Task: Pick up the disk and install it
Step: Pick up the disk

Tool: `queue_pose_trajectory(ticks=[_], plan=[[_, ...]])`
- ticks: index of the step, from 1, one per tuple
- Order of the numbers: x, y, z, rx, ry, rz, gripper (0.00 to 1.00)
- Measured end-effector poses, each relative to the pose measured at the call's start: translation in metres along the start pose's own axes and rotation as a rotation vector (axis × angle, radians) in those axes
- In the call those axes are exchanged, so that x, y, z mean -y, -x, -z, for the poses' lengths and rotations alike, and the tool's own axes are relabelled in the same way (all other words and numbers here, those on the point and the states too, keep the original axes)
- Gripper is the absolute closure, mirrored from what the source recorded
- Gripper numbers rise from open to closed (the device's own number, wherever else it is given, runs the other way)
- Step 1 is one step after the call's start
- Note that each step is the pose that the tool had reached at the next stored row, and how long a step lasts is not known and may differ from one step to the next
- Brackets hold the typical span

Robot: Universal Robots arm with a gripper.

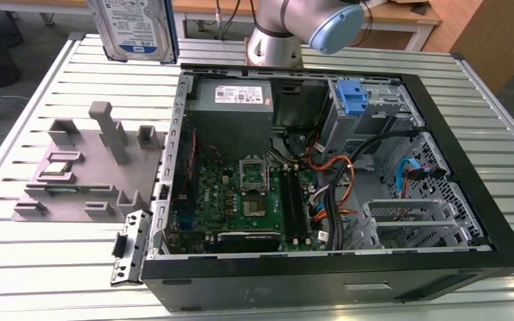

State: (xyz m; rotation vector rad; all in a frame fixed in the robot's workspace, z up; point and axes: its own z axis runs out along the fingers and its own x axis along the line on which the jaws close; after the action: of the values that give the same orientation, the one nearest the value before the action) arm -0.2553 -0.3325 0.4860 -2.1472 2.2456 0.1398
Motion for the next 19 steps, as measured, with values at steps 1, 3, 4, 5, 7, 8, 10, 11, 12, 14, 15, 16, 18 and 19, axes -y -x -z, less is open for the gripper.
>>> queue_pose_trajectory(ticks=[1, 3, 4, 5, 7, 8, 10, 11, 12, 14, 15, 16, 18, 19], plan=[[0.0, 0.0, 0.0, 0.0, 0.0, 0.0, 0.65], [0.0, 0.0, 0.0, 0.0002, 0.0, 0.0, 0.65], [0.0001, 0.0, 0.0, 0.0003, 0.0, 0.0, 0.65], [0.0004, -0.0001, 0.0, 0.0003, 0.0, 0.0, 0.65], [0.0016, 0.0001, 0.0, 0.0004, -0.0001, 0.0, 0.65], [0.0024, 0.0001, 0.0001, 0.0005, 0.0, 0.0, 0.65], [0.0047, 0.0002, 0.0001, 0.0006, 0.0, 0.0, 0.65], [0.0061, 0.0003, 0.0002, 0.0007, 0.0, 0.0, 0.65], [0.0077, 0.0004, 0.0003, 0.0007, 0.0001, 0.0, 0.65], [0.0107, 0.0005, 0.0004, 0.0007, 0.0, 0.0, 0.65], [0.0123, 0.0006, 0.0004, 0.0007, 0.0, 0.0, 0.65], [0.014, 0.0006, 0.0005, 0.0007, -0.0001, 0.0, 0.65], [0.0152, 0.0006, 0.0006, 0.0007, 0.0001, 0.0, 0.65], [0.0154, 0.0003, 0.0006, 0.0007, 0.0, 0.0, 0.65]])
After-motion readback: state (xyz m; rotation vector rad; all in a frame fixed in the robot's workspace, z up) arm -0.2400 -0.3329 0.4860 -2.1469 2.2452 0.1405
